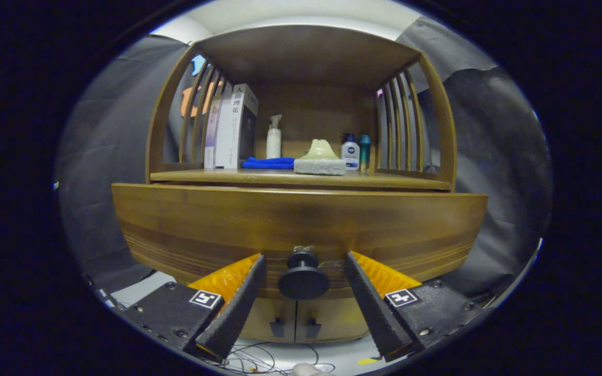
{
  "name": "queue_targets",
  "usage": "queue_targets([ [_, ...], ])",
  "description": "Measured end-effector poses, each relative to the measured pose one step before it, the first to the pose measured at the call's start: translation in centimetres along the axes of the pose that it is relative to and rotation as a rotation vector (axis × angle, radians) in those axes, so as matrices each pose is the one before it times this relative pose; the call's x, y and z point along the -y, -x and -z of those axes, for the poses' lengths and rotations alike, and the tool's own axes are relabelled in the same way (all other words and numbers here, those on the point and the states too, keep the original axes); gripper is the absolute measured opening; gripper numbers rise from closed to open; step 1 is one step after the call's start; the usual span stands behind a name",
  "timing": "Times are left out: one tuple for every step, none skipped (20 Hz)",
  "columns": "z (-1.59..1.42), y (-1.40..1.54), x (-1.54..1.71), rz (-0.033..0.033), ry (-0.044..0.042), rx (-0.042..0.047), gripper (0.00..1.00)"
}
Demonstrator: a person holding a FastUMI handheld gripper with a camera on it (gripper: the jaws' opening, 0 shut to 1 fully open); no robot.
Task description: Pull open the drawer, take out the items inside it, and place them on the countertop above the cabinet.
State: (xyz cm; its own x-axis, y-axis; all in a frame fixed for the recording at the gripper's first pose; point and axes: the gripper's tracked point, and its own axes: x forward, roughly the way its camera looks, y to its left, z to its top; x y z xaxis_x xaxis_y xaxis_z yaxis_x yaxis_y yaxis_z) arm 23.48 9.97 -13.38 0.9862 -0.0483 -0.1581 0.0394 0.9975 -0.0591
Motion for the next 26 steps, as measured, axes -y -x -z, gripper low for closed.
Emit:
queue_targets([
  [-0.152,-0.51,-0.053,0.00028,0.00076,-0.0004,0.99],
  [-0.105,-0.501,-0.048,0.00046,0.00017,0.00147,0.99],
  [-0.105,-0.434,0.014,-0.00003,0.00297,0.00301,0.99],
  [-0.03,-0.502,-0.035,0.00009,-0.00055,0.00531,0.99],
  [-0.11,-0.284,-0.043,0.00054,-0.00105,0.0052,0.99],
  [-0.046,-0.457,-0.008,0.00076,0.00318,-0.00033,0.99],
  [-0.04,-0.275,0.041,-0.00029,0.00202,-0.00057,0.99],
  [-0.077,-0.378,-0.041,0.00005,-0.00396,-0.00762,0.99],
  [-0.05,-0.317,-0.044,0.0001,-0.00215,-0.00778,0.99],
  [-0.098,-0.407,-0.009,-0.00062,-0.00501,-0.00386,0.99],
  [-0.02,-0.29,-0.03,-0.00057,0.00061,-0.00576,0.99],
  [-0.021,-0.242,0.04,-0.00028,0.00272,-0.00173,0.99],
  [-0.054,-0.199,-0.009,0.00013,-0.00001,0.00089,0.99],
  [-0.027,-0.292,-0.003,0.00011,-0.00034,-0.00141,0.99],
  [-0.086,-0.323,-0.022,-0.00169,-0.00623,0.00024,0.99],
  [-0.065,-0.17,-0.082,-0.00332,-0.01321,-0.00171,0.99],
  [0.02,-0.403,-0.084,-0.00468,-0.01513,-0.00333,1.0],
  [-0.018,-0.237,-0.073,0.00009,-0.00984,-0.00794,1.0],
  [-0.106,-0.003,0.037,0.00612,-0.00296,-0.00827,0.99],
  [0.078,0.064,-0.129,0.00528,0.00954,0.00067,1.0],
  [0.112,0.081,0.069,0.00266,0.00222,-0.0059,1.0],
  [-0.199,0.148,-0.028,-0.00393,-0.01077,-0.00326,1.0],
  [0.041,-0.319,-0.129,-0.00528,-0.01418,-0.00791,1.0],
  [0.068,0.014,-0.072,-0.00133,-0.00453,-0.00645,0.99],
  [-0.009,0.0,0.191,0.00119,0.00692,-0.00886,1.0],
  [-0.002,0.077,0.078,0.00034,0.00298,-0.00572,1.0],
])
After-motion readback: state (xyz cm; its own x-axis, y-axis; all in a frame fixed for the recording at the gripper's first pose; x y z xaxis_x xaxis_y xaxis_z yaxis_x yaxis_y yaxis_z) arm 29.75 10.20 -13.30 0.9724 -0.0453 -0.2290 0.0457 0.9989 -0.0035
